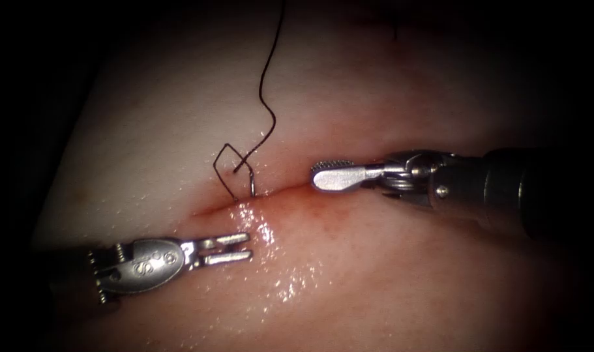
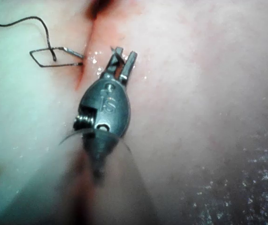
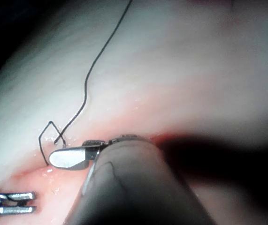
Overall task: Wound Closure
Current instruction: Pull needle the rest of the way through skin with left gripper
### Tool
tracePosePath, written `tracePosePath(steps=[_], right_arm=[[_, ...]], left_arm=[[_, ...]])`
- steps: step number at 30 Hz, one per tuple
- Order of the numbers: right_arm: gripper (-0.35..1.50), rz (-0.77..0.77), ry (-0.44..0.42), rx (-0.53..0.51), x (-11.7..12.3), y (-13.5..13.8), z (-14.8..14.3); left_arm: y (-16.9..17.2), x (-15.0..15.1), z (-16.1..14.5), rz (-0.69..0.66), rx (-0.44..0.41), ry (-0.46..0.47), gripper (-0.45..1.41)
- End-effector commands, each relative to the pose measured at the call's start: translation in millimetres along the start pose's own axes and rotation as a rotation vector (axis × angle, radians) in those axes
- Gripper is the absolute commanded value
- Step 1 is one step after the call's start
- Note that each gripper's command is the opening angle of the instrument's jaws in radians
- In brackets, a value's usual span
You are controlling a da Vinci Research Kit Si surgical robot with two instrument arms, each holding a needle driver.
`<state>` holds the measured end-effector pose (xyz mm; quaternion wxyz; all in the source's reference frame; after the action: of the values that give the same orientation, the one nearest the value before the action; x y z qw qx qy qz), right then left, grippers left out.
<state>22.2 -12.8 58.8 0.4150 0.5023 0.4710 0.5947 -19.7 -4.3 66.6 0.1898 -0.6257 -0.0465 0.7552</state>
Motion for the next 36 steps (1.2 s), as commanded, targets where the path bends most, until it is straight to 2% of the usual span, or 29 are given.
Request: tracePosePath(steps=[1, 2, 3, 4, 5, 6, 7, 8, 9, 10, 11, 14, 15, 18, 22, 25, 32, 36], right_arm=[[1.23, -0.002, -0.001, 0.005, -0.3, 0.3, 0.9], [1.21, -0.002, -0.002, 0.006, -0.4, 0.3, 0.9], [1.11, -0.016, -0.008, 0.013, -0.8, 0.2, 0.8], [0.79, -0.078, -0.031, 0.028, -1.3, 0.2, 0.6], [0.66, -0.108, -0.033, 0.030, -1.6, 0.1, 0.5], [0.61, -0.168, -0.034, 0.033, -1.9, 0.0, 0.4], [0.54, -0.282, -0.038, 0.037, -2.4, -0.2, 0.4], [0.52, -0.361, -0.046, 0.033, -2.7, -0.2, 0.4], [0.52, -0.538, -0.091, 0.012, -3.2, -0.3, 0.5], [0.54, -0.599, -0.124, 0.007, -3.4, -0.3, 0.5], [0.54, -0.685, -0.217, 0.002, -3.7, -0.1, 0.7], [0.54, -0.804, -0.329, -0.021, -4.9, 0.4, 1.2], [0.47, -0.831, -0.341, -0.011, -5.4, 0.6, 1.5], [0.49, -0.914, -0.349, 0.026, -6.8, 1.0, 2.5], [0.54, -0.962, -0.351, 0.033, -8.3, 1.9, 4.5], [0.56, -0.986, -0.357, 0.024, -8.4, 2.8, 5.4], [0.52, -1.058, -0.400, -0.035, -7.5, 4.4, 5.5], [0.52, -1.074, -0.398, -0.043, -7.3, 4.9, 5.2]], left_arm=[[-0.1, -0.5, 0.7, -0.006, -0.017, 0.011, -0.45], [-0.1, -0.5, 0.8, -0.017, -0.031, 0.019, -0.45], [0.0, -0.4, 1.0, -0.064, -0.060, 0.040, -0.45], [0.2, -0.1, 1.1, -0.153, -0.089, 0.059, -0.45], [0.2, 0.0, 1.2, -0.196, -0.101, 0.063, -0.45], [0.2, 0.2, 1.2, -0.233, -0.115, 0.069, -0.45], [0.1, 0.8, 1.2, -0.333, -0.135, 0.073, -0.45], [0.0, 1.0, 1.1, -0.366, -0.143, 0.074, -0.45], [-0.4, 1.8, 0.9, -0.423, -0.148, 0.072, -0.45], [-0.6, 2.1, 0.9, -0.451, -0.147, 0.070, -0.45], [-1.0, 2.8, 0.6, -0.507, -0.155, 0.069, -0.45], [-1.7, 3.9, 0.2, -0.629, -0.162, 0.059, -0.45], [-1.8, 4.1, 0.1, -0.655, -0.167, 0.050, -0.45], [-2.1, 4.5, -0.1, -0.738, -0.172, 0.039, -0.45], [-1.7, 4.7, -0.2, -0.878, -0.227, 0.031, -0.45], [-1.3, 4.9, -0.5, -0.994, -0.268, 0.024, -0.45], [-0.5, 6.1, -1.6, -1.122, -0.376, 0.057, -0.45], [-0.1, 7.8, -2.5, -1.137, -0.389, 0.061, -0.45]])
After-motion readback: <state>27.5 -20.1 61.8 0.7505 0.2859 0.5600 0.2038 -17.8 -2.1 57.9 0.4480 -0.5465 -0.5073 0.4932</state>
